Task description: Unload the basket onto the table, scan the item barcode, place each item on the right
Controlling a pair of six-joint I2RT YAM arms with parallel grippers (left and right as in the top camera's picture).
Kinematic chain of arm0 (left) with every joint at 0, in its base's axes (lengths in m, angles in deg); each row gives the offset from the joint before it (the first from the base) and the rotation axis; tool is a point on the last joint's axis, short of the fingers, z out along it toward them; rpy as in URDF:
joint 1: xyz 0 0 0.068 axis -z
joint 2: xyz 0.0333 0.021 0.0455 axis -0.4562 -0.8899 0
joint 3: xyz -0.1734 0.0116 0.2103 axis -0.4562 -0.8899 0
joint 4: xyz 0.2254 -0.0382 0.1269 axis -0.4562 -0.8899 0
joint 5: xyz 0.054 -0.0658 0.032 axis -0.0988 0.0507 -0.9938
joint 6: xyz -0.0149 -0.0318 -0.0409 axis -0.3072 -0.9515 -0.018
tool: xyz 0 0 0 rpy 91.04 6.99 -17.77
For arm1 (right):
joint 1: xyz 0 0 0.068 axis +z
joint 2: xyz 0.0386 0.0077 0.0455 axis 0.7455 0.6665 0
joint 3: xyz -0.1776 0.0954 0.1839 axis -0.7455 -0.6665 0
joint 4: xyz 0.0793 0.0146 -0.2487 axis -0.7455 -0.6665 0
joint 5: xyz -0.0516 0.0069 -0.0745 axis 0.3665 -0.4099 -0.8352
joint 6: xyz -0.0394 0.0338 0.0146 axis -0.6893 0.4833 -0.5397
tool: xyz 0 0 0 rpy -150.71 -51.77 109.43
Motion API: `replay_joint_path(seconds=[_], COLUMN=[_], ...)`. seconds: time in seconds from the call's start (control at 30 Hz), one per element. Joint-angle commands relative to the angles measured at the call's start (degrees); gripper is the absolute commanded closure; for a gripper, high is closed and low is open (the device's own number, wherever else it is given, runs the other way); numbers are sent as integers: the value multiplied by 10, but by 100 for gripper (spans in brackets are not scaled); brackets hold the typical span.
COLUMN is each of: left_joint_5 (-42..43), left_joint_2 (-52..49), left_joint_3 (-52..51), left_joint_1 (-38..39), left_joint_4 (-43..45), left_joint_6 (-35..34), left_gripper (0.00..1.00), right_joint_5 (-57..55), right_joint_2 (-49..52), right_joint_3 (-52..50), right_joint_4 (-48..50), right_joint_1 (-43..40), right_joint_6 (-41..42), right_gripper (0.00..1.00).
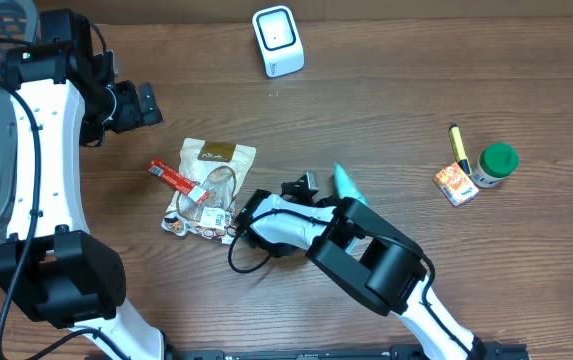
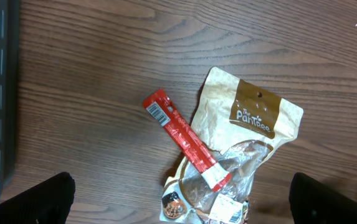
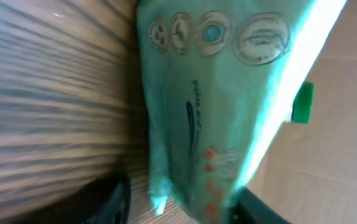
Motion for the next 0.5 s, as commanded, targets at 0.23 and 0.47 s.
replay_joint_path(seconds=[0.23,0.47], left_joint_5=[4,4], left_joint_2=[3,3], left_joint_3=[-1,-1], left_joint_1=[4,4], left_joint_4=[1,1], left_joint_6=[7,7], left_gripper=[0,0], right_joint_5=[200,205], right_joint_2=[16,-15], right_joint_3=[58,132], right_joint_4=[56,11], right_joint_1=[30,6], right_joint_6=[-93,-96], right_gripper=[61,57])
